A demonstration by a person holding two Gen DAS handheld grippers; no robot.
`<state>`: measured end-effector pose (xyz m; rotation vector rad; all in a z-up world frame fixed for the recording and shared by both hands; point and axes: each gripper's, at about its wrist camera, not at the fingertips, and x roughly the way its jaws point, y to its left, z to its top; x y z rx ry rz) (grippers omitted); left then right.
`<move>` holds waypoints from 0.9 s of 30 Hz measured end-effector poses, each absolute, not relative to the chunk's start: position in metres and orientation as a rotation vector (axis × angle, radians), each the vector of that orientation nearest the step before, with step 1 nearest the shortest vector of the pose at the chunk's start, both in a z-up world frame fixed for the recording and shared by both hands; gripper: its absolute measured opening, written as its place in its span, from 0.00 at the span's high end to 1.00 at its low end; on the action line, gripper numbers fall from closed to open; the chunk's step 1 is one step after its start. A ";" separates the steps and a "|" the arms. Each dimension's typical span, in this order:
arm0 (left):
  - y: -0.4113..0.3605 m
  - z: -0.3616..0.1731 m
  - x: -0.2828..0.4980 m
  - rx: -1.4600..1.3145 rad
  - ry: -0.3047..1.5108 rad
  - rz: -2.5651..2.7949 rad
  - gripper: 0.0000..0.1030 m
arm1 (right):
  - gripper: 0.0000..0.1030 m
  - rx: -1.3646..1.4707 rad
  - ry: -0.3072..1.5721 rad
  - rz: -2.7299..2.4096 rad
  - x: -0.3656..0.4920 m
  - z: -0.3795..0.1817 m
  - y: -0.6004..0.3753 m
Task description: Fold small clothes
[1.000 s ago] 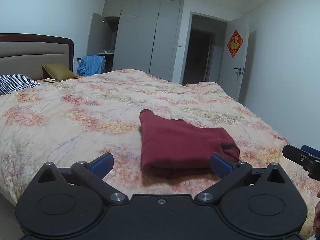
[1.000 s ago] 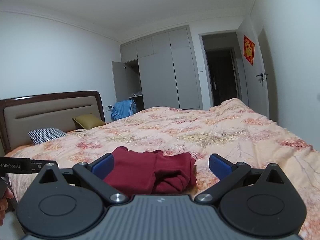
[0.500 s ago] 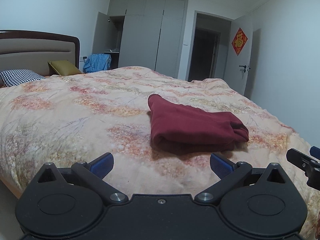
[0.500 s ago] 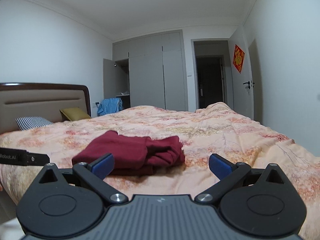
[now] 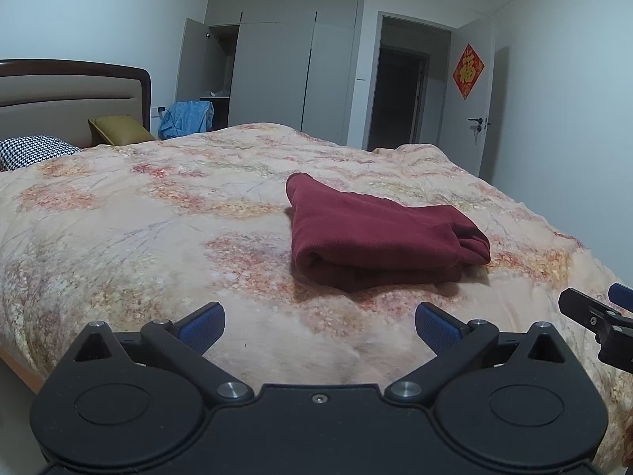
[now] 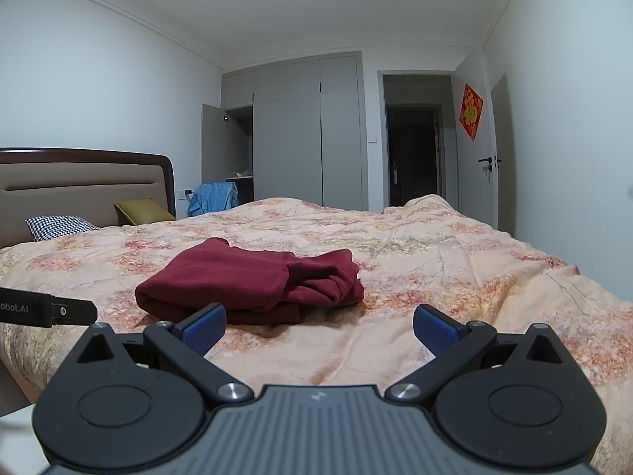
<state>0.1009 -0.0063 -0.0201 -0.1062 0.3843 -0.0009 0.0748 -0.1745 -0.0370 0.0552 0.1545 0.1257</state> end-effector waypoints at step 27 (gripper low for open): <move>-0.006 -0.025 0.104 -0.110 0.406 -0.001 0.01 | 0.00 0.055 0.182 0.130 0.079 -0.042 -0.174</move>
